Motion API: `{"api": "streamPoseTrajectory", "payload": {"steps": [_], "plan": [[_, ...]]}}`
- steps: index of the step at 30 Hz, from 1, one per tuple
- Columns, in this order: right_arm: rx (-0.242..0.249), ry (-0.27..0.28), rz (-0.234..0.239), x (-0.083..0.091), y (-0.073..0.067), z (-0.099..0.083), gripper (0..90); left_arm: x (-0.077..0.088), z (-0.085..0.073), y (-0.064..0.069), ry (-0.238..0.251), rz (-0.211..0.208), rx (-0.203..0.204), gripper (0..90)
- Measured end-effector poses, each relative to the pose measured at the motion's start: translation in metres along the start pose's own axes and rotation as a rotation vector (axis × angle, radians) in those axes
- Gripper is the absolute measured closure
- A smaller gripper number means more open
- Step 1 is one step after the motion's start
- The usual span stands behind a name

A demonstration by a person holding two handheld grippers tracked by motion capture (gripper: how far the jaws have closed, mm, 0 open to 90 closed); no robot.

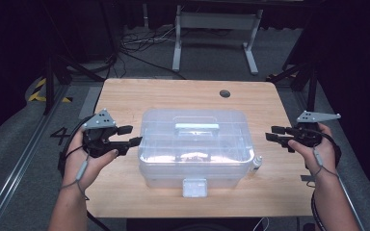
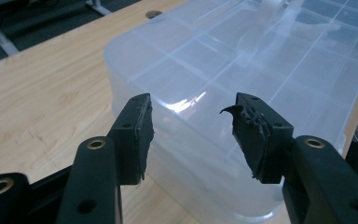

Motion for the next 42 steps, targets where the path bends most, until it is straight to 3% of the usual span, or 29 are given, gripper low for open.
{"api": "streamPoseTrajectory", "payload": {"steps": [6, 14, 21, 32, 42], "plan": [[-0.005, -0.005, -0.001, 0.002, 0.000, -0.002, 54.5, -0.013, 0.009, 0.004, -0.018, -0.035, -0.028, 48.4], [-0.015, -0.007, -0.012, 0.007, 0.002, -0.008, 53.9, -0.024, 0.034, 0.017, -0.034, -0.088, -0.110, 47.4], [-0.033, -0.009, -0.019, 0.012, 0.005, -0.013, 53.1, -0.038, 0.053, 0.024, -0.047, -0.118, -0.150, 49.2], [-0.043, -0.018, -0.014, 0.011, 0.004, -0.016, 52.7, -0.064, 0.072, 0.032, -0.071, -0.174, -0.224, 43.3], [-0.033, -0.023, -0.011, 0.009, 0.003, -0.016, 52.6, -0.088, 0.075, 0.036, -0.116, -0.211, -0.234, 42.0]]}}
Point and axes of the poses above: each handheld gripper's, and its own axes: x roughly backward along the jaws, z roughly out of its top, y roughly to its right, the point moved 7 cm from there along -x, roughly forward along the jaws, and after that the axes turned 10 degrees about -z, right-handed, at the moved point
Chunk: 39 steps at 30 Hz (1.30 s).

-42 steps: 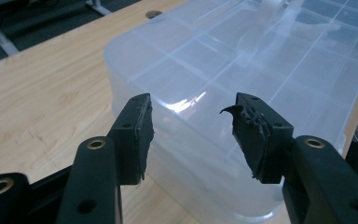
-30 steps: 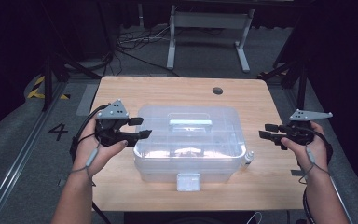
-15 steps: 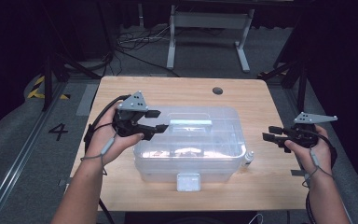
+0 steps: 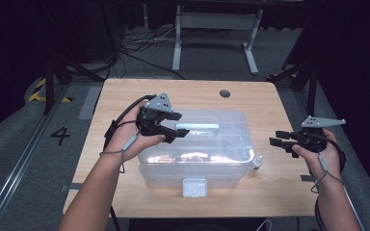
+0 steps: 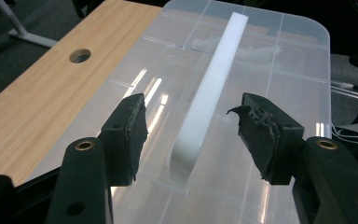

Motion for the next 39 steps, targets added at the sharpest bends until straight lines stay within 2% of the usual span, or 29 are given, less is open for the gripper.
{"api": "streamPoseTrajectory", "payload": {"steps": [3, 7, 13, 16, 22, 33, 39], "plan": [[0.000, -0.002, 0.007, -0.001, -0.001, 0.000, 52.5, -0.009, 0.000, -0.002, -0.025, -0.001, -0.001, 40.9], [-0.002, -0.005, 0.006, -0.001, -0.003, 0.000, 52.6, -0.018, -0.001, -0.005, -0.059, 0.002, 0.006, 44.2], [0.008, -0.005, 0.006, -0.001, -0.002, 0.000, 52.5, -0.026, 0.000, -0.005, -0.085, -0.011, 0.037, 64.6], [0.009, -0.008, 0.005, -0.001, -0.002, -0.001, 52.5, -0.026, 0.000, -0.005, -0.104, 0.000, 0.025, 69.1], [0.016, -0.009, 0.005, -0.002, -0.003, -0.001, 52.6, -0.027, 0.000, -0.005, -0.107, 0.004, 0.008, 69.9], [0.020, 0.000, -0.002, 0.003, -0.005, -0.001, 52.6, -0.026, 0.003, -0.005, -0.153, 0.020, -0.005, 70.5], [0.038, 0.019, -0.009, 0.013, -0.008, 0.000, 52.6, -0.024, 0.006, -0.007, -0.181, -0.005, 0.007, 70.6]]}}
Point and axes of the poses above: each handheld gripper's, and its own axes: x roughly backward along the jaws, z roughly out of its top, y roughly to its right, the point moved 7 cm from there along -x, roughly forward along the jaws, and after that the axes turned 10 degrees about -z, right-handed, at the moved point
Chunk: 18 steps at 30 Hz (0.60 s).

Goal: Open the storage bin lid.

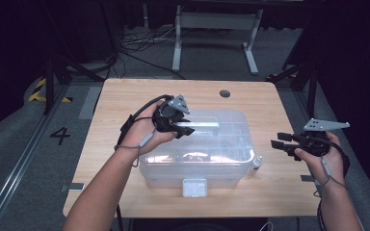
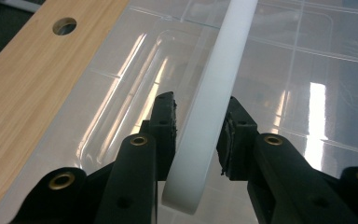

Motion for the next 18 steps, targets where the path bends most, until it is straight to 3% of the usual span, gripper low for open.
{"api": "streamPoseTrajectory", "payload": {"steps": [6, 18], "plan": [[-0.001, 0.006, -0.006, 0.005, -0.003, 0.000, 52.6, 0.003, 0.005, -0.002, -0.036, -0.016, 0.007, 70.5], [0.004, 0.019, -0.021, 0.017, -0.006, -0.003, 52.5, 0.016, 0.023, -0.019, -0.047, 0.026, 0.008, 70.3]]}}
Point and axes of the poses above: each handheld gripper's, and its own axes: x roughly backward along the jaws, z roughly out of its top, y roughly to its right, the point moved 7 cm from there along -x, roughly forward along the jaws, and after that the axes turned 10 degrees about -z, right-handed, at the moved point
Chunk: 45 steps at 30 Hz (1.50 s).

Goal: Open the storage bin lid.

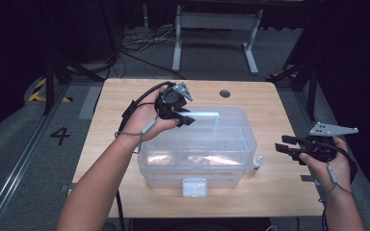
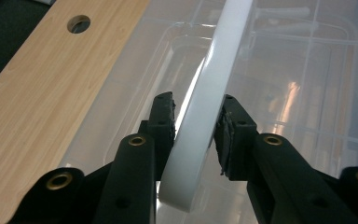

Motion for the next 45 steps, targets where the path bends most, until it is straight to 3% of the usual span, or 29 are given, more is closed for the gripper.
{"api": "streamPoseTrajectory", "payload": {"steps": [4, 9, 14, 23, 38, 41, 45], "plan": [[-0.006, 0.001, -0.004, 0.002, 0.002, -0.001, 52.5, 0.004, 0.006, -0.007, -0.006, 0.006, 0.004, 69.9], [-0.011, 0.005, -0.004, 0.003, 0.004, -0.001, 52.5, 0.006, 0.012, -0.019, -0.015, -0.027, 0.034, 69.8], [-0.006, 0.009, 0.001, 0.004, 0.003, -0.001, 52.5, 0.007, 0.018, -0.030, -0.024, -0.010, 0.054, 68.8], [0.023, 0.021, 0.010, 0.003, -0.003, 0.003, 52.9, 0.008, 0.029, -0.047, -0.099, -0.009, 0.060, 68.3], [0.092, 0.045, 0.042, 0.001, -0.020, 0.010, 59.1, 0.007, 0.035, -0.067, -0.100, -0.047, 0.112, 67.6], [0.111, 0.044, 0.052, 0.000, -0.024, 0.010, 64.4, 0.006, 0.036, -0.070, -0.098, -0.051, 0.118, 67.5], [0.117, 0.055, 0.090, 0.001, -0.034, 0.013, 80.8, 0.006, 0.036, -0.074, -0.095, -0.056, 0.128, 67.4]]}}
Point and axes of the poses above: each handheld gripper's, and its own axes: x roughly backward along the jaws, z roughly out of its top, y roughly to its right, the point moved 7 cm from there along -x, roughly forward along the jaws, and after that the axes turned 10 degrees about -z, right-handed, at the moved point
